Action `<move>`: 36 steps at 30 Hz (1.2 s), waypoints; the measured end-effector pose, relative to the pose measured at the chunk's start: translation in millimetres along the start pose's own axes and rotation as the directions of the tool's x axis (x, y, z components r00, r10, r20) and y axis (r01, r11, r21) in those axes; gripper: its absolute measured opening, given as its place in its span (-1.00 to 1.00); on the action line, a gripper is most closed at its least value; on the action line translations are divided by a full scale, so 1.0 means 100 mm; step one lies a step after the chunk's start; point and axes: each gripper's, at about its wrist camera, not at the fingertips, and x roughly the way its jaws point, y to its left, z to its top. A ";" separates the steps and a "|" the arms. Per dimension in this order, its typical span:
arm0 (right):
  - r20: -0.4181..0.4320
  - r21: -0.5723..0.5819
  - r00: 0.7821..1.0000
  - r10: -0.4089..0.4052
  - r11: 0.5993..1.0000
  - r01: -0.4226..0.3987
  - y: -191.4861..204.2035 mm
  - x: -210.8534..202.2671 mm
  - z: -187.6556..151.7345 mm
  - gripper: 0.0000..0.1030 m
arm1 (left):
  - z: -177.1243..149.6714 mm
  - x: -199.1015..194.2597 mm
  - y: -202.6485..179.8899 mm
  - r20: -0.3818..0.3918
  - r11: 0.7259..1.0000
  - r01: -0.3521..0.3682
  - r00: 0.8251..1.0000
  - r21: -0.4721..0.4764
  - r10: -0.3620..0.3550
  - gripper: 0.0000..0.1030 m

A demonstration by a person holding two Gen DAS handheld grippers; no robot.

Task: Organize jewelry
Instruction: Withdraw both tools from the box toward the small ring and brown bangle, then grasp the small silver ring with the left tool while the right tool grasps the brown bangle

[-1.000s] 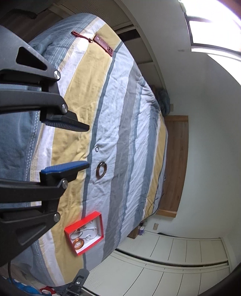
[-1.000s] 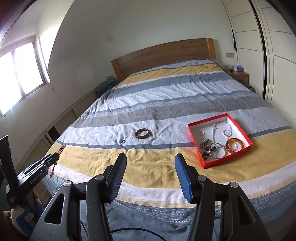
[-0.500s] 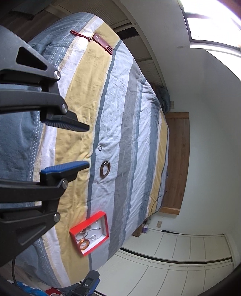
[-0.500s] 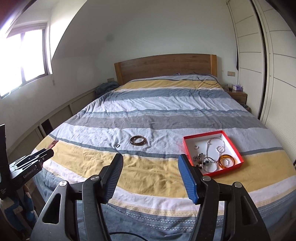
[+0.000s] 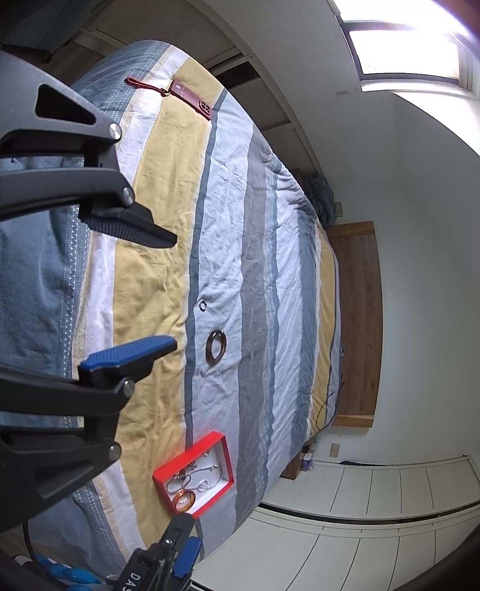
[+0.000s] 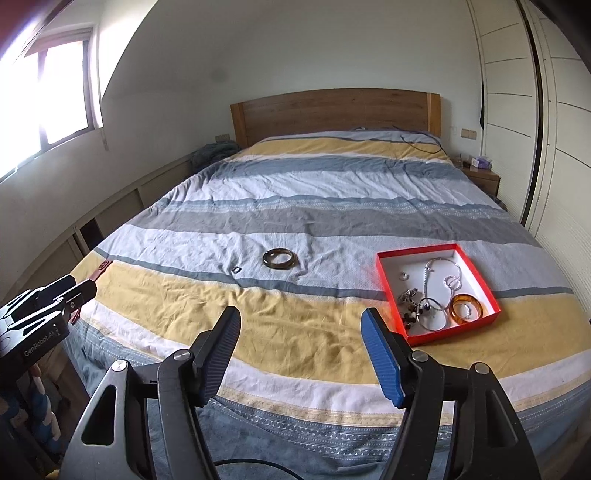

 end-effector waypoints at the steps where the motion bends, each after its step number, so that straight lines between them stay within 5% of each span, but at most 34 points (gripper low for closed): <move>1: -0.004 0.000 1.000 -0.001 1.000 0.001 0.01 0.03 0.00 0.30 | 0.00 0.02 0.01 -0.005 1.000 0.002 1.000 0.002 -0.002 -0.08; 13: -0.082 0.003 0.996 -0.023 1.000 0.024 0.08 0.42 -0.01 0.30 | -0.02 0.42 0.06 -0.107 1.000 0.026 0.994 0.011 -0.024 -0.08; 36: -0.265 0.015 0.964 -0.021 1.000 0.026 -0.06 1.30 -0.18 0.28 | -0.18 1.61 0.02 -0.329 1.000 0.028 0.944 -0.014 -0.031 -0.08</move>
